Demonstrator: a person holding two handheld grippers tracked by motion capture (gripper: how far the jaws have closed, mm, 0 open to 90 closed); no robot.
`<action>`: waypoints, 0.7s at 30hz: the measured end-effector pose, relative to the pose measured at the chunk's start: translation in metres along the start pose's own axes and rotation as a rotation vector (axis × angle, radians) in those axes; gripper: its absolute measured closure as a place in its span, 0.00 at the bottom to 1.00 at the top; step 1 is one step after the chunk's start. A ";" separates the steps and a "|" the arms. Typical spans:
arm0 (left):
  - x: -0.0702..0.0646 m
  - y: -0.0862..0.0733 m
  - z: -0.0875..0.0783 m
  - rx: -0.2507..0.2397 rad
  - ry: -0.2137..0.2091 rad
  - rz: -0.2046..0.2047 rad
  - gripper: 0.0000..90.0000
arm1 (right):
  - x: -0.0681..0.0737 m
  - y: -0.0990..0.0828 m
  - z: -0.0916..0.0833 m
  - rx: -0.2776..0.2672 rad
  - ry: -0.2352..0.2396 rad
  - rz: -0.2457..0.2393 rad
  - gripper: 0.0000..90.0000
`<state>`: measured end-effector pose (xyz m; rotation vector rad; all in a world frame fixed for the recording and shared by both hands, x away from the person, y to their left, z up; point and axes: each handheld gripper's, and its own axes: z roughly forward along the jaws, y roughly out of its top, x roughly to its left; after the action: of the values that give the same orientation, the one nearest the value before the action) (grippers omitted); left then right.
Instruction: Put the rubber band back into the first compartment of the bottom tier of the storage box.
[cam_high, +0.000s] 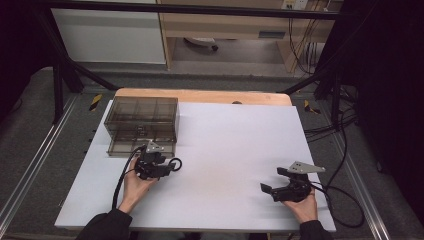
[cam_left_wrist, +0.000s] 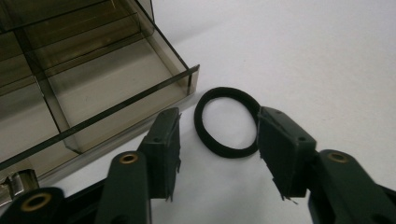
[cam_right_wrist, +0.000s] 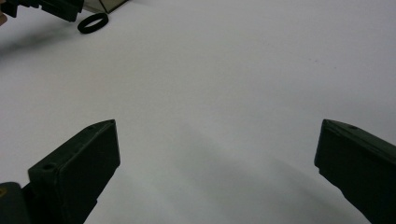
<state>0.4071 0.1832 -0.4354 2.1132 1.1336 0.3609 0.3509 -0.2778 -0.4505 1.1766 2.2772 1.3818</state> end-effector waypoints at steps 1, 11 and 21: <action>0.000 0.000 0.002 0.003 0.013 0.002 0.60 | 0.000 0.000 0.000 0.000 0.000 0.002 0.01; -0.003 0.000 0.007 -0.001 0.037 -0.003 0.74 | 0.000 0.000 0.000 0.000 0.000 0.002 0.01; -0.004 -0.001 0.011 0.004 0.060 -0.009 0.83 | 0.000 0.000 0.000 0.001 -0.001 0.002 0.01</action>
<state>0.4104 0.1757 -0.4438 2.1127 1.1784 0.4209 0.3510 -0.2775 -0.4508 1.1799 2.2767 1.3809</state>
